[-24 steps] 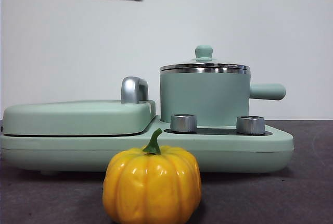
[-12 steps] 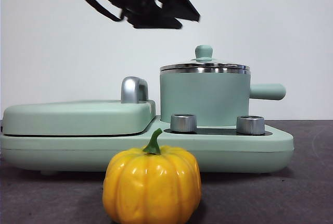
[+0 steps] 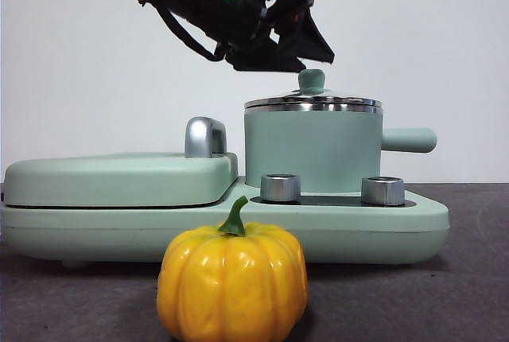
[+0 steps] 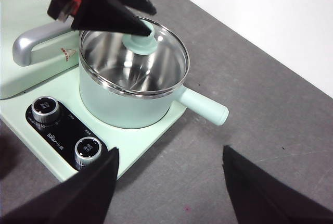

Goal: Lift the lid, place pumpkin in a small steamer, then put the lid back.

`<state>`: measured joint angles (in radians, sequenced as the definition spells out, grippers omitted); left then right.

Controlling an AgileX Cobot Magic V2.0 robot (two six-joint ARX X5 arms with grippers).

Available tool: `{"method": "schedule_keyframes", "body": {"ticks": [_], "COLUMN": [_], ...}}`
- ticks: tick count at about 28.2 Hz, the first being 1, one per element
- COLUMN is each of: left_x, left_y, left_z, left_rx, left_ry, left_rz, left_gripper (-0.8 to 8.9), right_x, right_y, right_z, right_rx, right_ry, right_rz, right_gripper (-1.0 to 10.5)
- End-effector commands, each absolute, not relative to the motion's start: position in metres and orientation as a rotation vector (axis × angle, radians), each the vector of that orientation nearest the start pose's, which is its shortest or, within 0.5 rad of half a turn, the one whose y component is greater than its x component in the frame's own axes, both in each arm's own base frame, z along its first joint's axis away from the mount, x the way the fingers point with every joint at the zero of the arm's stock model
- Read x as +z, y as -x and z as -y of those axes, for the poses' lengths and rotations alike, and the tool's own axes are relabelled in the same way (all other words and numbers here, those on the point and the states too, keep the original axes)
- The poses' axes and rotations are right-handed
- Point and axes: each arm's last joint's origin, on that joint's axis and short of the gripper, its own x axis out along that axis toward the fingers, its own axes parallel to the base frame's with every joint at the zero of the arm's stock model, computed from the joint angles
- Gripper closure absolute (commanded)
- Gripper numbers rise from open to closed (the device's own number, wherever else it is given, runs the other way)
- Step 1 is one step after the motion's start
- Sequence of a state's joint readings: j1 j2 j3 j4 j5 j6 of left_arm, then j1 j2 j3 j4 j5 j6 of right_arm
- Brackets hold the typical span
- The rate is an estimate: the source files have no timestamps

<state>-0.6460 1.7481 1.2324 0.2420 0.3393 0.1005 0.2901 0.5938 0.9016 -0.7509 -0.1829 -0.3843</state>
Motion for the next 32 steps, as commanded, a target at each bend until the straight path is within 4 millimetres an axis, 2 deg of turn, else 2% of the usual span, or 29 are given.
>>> {"method": "schedule_keyframes", "body": {"ticks": [1, 16, 18, 21, 22, 26, 32], "left_x": [0.2639, 0.2549, 0.2549, 0.255, 0.2549, 0.2549, 0.2618], "left_y": [-0.3174, -0.32, -0.32, -0.3201, -0.3203, -0.3213, -0.3193], "left_z": [0.2559, 0.2578, 0.2578, 0.2578, 0.2576, 0.2571, 0.2559], "left_rx": [-1.001, -0.998, -0.998, -0.998, -0.991, -0.924, -0.931], "left_ry": [-0.135, -0.14, -0.141, -0.151, -0.159, -0.179, -0.235], "left_rz": [-0.25, -0.279, -0.278, -0.273, -0.269, -0.264, -0.212], "left_gripper": [5.34, 5.4, 5.95, 7.83, 8.07, 8.06, 8.06], "right_x": [0.3456, 0.3455, 0.3455, 0.3455, 0.3455, 0.3455, 0.3455], "right_y": [-0.0981, -0.0981, -0.0981, -0.0981, -0.0981, -0.0981, -0.098], "right_z": [-0.0353, -0.0353, -0.0353, -0.0353, -0.0353, -0.0353, -0.0353], "right_rx": [0.544, 0.541, 0.541, 0.541, 0.541, 0.541, 0.541], "right_ry": [0.378, 0.359, 0.359, 0.359, 0.359, 0.359, 0.359], "right_rz": [-0.34, -0.346, -0.346, -0.346, -0.346, -0.346, -0.345], "right_gripper": [6.3, 6.3, 6.3, 6.3, 6.3, 6.3, 6.3]}}
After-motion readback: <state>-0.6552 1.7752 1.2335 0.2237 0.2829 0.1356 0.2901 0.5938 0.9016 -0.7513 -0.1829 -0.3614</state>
